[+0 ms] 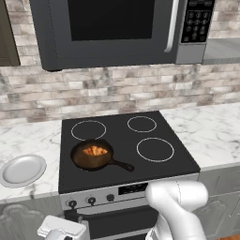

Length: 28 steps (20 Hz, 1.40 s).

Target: Pick the croissant and place it on the pan. Then turn on the stove to warm the croissant.

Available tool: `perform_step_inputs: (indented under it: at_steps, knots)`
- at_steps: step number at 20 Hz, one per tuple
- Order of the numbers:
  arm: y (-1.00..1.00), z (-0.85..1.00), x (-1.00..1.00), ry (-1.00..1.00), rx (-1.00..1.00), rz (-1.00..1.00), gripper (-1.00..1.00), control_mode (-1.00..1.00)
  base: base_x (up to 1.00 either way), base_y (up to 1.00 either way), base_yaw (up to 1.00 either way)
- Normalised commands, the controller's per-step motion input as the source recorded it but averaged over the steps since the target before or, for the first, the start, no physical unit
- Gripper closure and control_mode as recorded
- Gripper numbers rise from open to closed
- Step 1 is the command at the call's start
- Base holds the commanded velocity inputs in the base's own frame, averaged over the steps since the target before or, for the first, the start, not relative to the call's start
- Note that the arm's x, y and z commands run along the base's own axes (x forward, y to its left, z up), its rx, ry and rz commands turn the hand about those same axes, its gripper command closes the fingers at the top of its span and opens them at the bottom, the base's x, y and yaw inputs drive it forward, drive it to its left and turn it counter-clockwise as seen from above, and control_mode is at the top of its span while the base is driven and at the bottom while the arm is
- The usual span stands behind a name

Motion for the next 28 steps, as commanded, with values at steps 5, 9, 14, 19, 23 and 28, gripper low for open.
perform_step_inputs:
  at_steps: [5,9,14,19,23,28]
  knots:
    - [-0.19,-0.14,0.02,0.0,-0.02,0.2,-1.0,-1.0,0.0,0.0,0.0]
    - [-0.32,-0.18,0.08,0.0,-0.02,0.19,-1.0,-1.0,0.0,0.0,0.0]
    - [-0.17,-0.18,0.3,0.0,-0.01,0.17,-1.0,-1.0,0.0,0.0,0.0]
    - [0.07,-0.2,0.5,0.0,0.0,0.08,-1.0,-1.0,0.0,0.0,0.0]
    - [0.19,-0.14,0.22,0.0,0.0,0.0,-1.0,-1.0,0.0,0.0,0.0]
    - [0.34,-0.28,0.0,-0.05,0.0,0.0,-1.0,-1.0,0.0,0.0,0.0]
